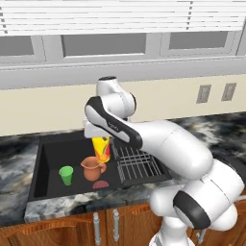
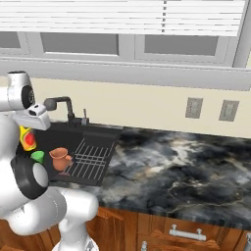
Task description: Pick the cup and cup and place them in the sink. Then turn on the water.
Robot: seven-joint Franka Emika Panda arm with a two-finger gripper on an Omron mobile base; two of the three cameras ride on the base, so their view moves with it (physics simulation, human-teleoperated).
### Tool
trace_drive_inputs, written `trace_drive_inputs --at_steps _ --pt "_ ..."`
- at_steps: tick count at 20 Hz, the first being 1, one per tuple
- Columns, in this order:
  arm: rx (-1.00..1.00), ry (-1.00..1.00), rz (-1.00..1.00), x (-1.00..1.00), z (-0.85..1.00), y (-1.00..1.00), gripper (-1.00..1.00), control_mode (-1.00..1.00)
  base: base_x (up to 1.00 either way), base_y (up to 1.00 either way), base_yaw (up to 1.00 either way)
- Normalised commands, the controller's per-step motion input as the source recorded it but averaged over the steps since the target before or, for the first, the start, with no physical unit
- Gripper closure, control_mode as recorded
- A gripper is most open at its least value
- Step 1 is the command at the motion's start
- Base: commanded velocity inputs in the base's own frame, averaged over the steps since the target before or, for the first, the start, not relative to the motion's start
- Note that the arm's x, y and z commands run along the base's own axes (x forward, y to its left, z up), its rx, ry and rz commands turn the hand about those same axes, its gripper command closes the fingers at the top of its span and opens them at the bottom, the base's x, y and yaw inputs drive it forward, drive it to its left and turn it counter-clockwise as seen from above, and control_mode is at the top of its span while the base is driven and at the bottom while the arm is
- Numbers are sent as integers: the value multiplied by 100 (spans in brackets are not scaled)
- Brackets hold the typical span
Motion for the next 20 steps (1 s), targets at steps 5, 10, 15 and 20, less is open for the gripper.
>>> trace_drive_inputs --at_steps 5,10,15,20 --pt "0 2 3 0 -8 32 100 -100 0 0 0" --pt "0 0 3 14 -18 17 100 -100 0 0 0" --pt "0 0 3 16 -14 6 100 -100 0 0 0" --pt "0 0 1 10 -11 4 100 -100 0 0 0"
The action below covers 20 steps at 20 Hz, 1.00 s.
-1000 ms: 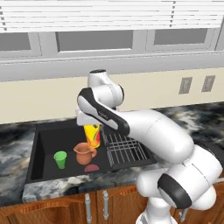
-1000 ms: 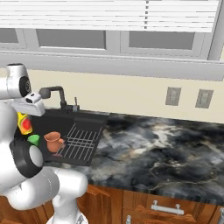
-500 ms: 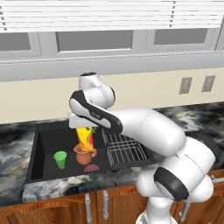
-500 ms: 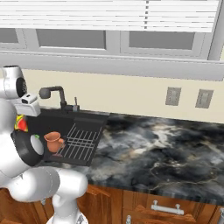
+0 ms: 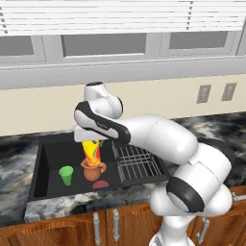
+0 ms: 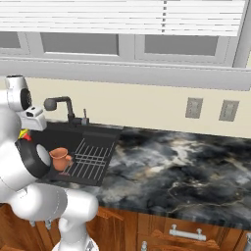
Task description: Pick the cup and cup and place them in the sink. Then turn on the water.
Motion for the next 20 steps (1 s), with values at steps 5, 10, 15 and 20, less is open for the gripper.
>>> trace_drive_inputs --at_steps 5,10,15,20 --pt "0 0 3 0 -12 0 100 -100 0 0 0" --pt "0 0 2 0 -9 0 100 -100 0 0 0" --pt "0 0 0 2 -9 0 100 -100 0 0 0" --pt "0 0 0 0 -7 0 100 -100 0 0 0"
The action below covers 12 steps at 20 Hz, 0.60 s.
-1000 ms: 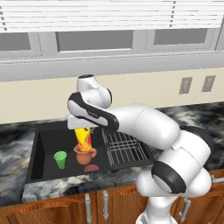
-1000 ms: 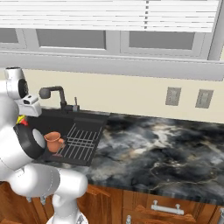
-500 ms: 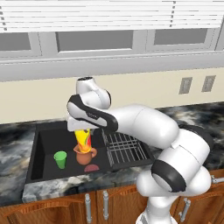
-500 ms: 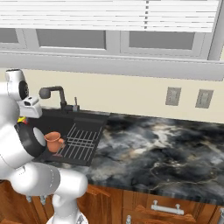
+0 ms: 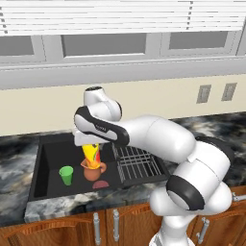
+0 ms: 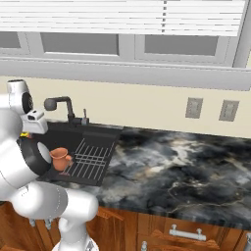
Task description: Pick the cup and cup and place them in the sink. Then turn on the water.
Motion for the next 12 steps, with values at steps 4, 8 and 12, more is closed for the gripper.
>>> trace_drive_inputs --at_steps 4,8,12 --pt "0 0 0 2 -11 0 100 -100 0 0 0" --pt "0 0 0 14 -12 0 100 -100 0 0 0" --pt "0 0 0 16 -10 0 100 -100 0 0 0"
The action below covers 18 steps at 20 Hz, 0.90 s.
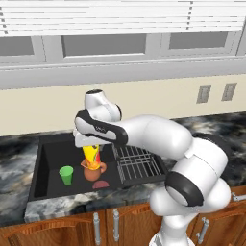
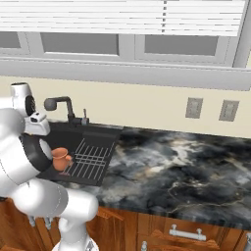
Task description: Pick the cup and cup and place them in the sink. Then turn on the water.
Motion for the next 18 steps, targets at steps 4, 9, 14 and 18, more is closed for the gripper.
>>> trace_drive_inputs --at_steps 4,9,14,18 --pt "0 0 0 10 -12 0 100 -100 0 0 0" --pt "0 0 0 4 -11 0 100 -100 0 0 0" --pt "0 0 1 0 -8 0 100 -100 0 0 0" --pt "0 0 1 0 -7 0 100 -100 0 0 0"
